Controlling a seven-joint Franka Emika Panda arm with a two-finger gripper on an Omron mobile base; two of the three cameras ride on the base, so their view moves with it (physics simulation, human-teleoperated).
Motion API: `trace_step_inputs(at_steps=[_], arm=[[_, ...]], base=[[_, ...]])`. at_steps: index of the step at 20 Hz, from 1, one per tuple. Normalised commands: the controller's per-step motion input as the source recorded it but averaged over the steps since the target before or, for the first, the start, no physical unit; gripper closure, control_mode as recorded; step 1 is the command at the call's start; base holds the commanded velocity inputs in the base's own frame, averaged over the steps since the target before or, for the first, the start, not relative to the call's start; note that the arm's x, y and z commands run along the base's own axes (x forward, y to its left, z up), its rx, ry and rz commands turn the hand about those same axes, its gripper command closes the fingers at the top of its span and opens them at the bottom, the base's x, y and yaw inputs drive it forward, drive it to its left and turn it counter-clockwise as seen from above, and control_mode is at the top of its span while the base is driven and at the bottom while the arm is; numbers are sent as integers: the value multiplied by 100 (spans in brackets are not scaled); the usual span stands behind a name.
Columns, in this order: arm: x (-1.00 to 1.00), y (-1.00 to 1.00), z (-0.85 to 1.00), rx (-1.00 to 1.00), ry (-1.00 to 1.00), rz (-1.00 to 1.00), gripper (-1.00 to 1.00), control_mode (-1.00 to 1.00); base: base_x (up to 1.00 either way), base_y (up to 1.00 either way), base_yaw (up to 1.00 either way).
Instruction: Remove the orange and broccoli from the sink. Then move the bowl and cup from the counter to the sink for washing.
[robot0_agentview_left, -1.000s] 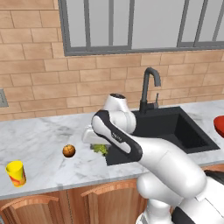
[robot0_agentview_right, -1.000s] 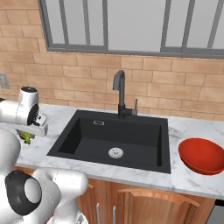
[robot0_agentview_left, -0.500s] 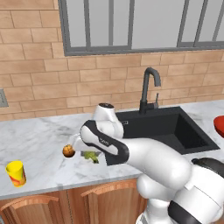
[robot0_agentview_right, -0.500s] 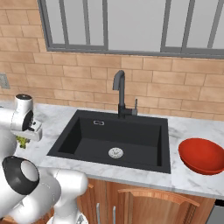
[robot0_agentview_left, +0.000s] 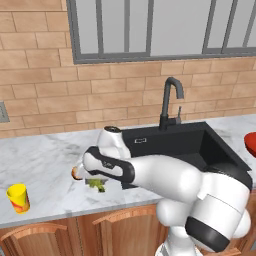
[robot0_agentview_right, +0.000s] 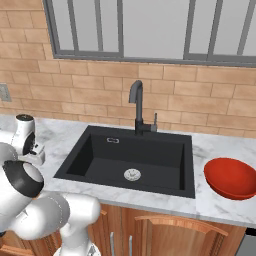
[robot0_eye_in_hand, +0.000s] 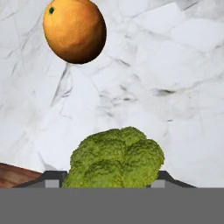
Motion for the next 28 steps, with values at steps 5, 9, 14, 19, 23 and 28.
trace_step_inputs(at_steps=[5,9,14,19,23,28], arm=[[12,26,-25,0,0,0,100,-100],[22,22,-24,0,0,0,100,-100],[16,19,-17,0,0,0,100,-100],[21,15,-13,0,0,0,100,-100],[13,16,-15,0,0,0,100,-100],[10,14,-17,0,0,0,100,-100]], base=[[0,0,0],[0,0,0],[0,0,0],[0,0,0],[0,0,0],[0,0,0]])
